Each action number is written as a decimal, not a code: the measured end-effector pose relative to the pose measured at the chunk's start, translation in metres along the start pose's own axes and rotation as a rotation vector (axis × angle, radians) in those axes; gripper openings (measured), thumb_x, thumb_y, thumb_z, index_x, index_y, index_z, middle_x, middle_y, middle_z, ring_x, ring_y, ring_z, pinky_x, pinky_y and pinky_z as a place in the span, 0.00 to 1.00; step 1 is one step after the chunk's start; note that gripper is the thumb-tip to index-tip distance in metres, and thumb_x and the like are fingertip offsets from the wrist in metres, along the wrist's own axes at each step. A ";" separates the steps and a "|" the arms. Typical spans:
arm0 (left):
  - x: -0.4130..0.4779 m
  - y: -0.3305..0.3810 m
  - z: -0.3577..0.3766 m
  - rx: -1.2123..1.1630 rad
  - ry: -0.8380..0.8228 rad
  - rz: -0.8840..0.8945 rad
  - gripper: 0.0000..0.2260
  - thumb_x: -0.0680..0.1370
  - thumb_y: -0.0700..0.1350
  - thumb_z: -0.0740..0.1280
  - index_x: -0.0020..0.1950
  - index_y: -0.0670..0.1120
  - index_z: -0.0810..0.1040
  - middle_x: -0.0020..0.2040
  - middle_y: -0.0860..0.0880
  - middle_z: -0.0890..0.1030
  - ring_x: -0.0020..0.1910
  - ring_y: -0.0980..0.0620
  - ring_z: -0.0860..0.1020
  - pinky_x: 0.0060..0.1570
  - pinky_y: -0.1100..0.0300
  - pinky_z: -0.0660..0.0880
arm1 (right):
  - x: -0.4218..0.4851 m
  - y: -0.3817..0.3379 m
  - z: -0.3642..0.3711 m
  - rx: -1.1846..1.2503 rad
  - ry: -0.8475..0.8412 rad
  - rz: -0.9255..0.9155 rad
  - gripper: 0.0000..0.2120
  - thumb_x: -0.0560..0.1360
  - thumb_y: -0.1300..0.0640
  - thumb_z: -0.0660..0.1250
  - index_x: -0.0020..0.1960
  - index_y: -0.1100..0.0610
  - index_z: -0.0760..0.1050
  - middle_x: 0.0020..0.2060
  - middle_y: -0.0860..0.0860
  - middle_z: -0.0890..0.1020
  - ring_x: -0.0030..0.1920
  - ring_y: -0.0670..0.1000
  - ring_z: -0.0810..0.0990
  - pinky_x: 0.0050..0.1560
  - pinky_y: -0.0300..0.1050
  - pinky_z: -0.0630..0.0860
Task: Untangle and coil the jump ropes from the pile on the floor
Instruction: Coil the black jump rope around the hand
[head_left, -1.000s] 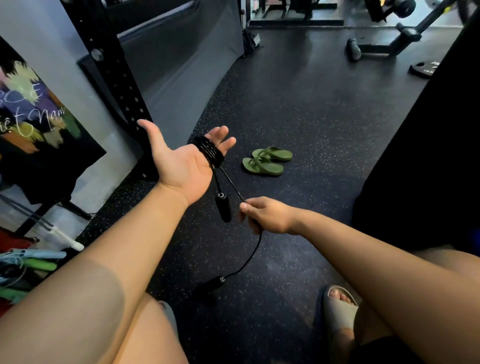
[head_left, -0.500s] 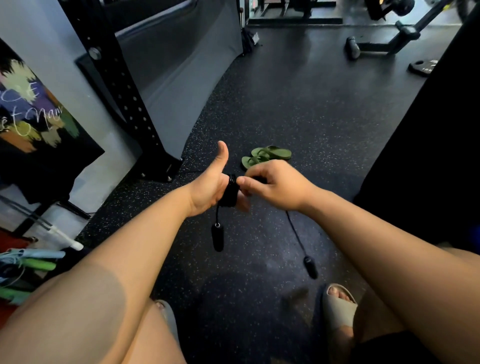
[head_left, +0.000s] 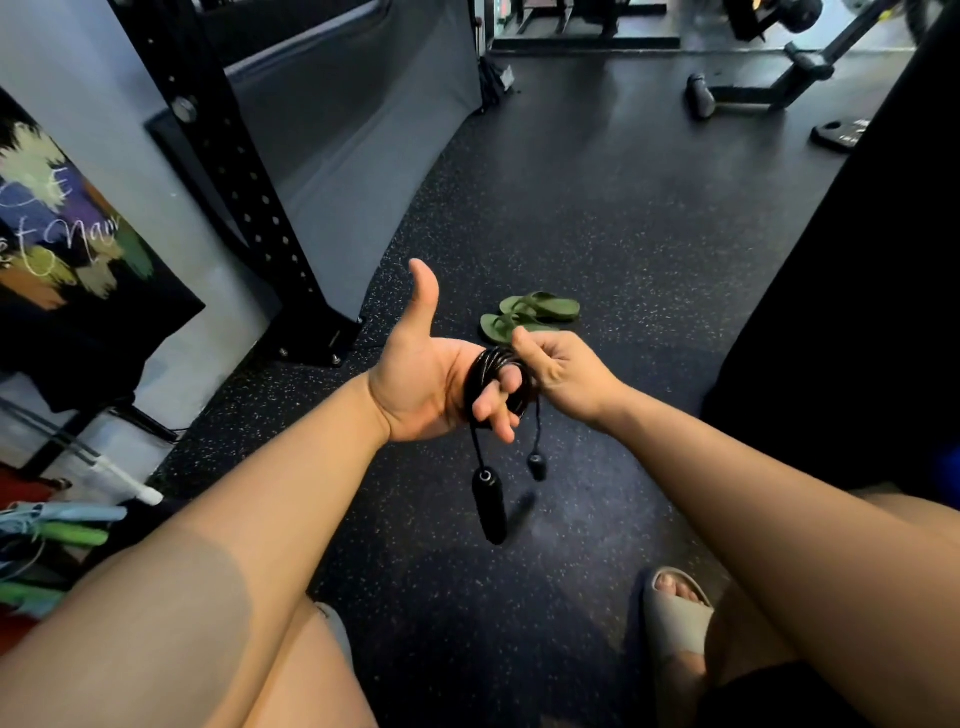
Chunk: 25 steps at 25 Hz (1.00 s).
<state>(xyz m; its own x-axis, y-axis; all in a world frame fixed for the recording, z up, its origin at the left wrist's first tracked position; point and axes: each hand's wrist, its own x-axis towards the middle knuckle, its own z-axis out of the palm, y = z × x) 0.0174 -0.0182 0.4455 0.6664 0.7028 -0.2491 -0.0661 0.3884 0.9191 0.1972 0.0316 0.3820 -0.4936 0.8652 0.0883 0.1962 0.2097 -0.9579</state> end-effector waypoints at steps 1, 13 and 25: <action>-0.001 0.001 0.001 -0.056 0.025 0.050 0.54 0.58 0.82 0.37 0.42 0.37 0.77 0.26 0.46 0.77 0.35 0.41 0.82 0.54 0.50 0.77 | 0.000 0.007 0.003 0.008 -0.021 0.052 0.36 0.79 0.34 0.55 0.39 0.68 0.74 0.30 0.60 0.76 0.32 0.52 0.71 0.38 0.49 0.72; -0.004 0.011 -0.007 -0.401 0.436 0.497 0.55 0.69 0.81 0.40 0.56 0.35 0.83 0.51 0.39 0.84 0.55 0.39 0.83 0.73 0.44 0.68 | -0.006 0.013 0.028 -0.105 -0.243 0.274 0.13 0.82 0.50 0.62 0.45 0.54 0.80 0.35 0.50 0.81 0.40 0.51 0.75 0.42 0.45 0.69; 0.012 -0.005 -0.022 0.307 0.588 -0.005 0.54 0.67 0.80 0.33 0.57 0.44 0.84 0.61 0.43 0.84 0.61 0.53 0.82 0.72 0.59 0.63 | -0.007 -0.023 0.011 -0.688 -0.193 -0.171 0.10 0.80 0.53 0.65 0.53 0.57 0.82 0.38 0.50 0.83 0.37 0.50 0.78 0.40 0.45 0.75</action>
<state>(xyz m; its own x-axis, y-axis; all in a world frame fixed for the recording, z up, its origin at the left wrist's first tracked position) 0.0091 0.0014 0.4313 0.1440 0.9434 -0.2986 0.2080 0.2662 0.9412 0.1865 0.0160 0.4006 -0.6929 0.7124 0.1113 0.5589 0.6281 -0.5414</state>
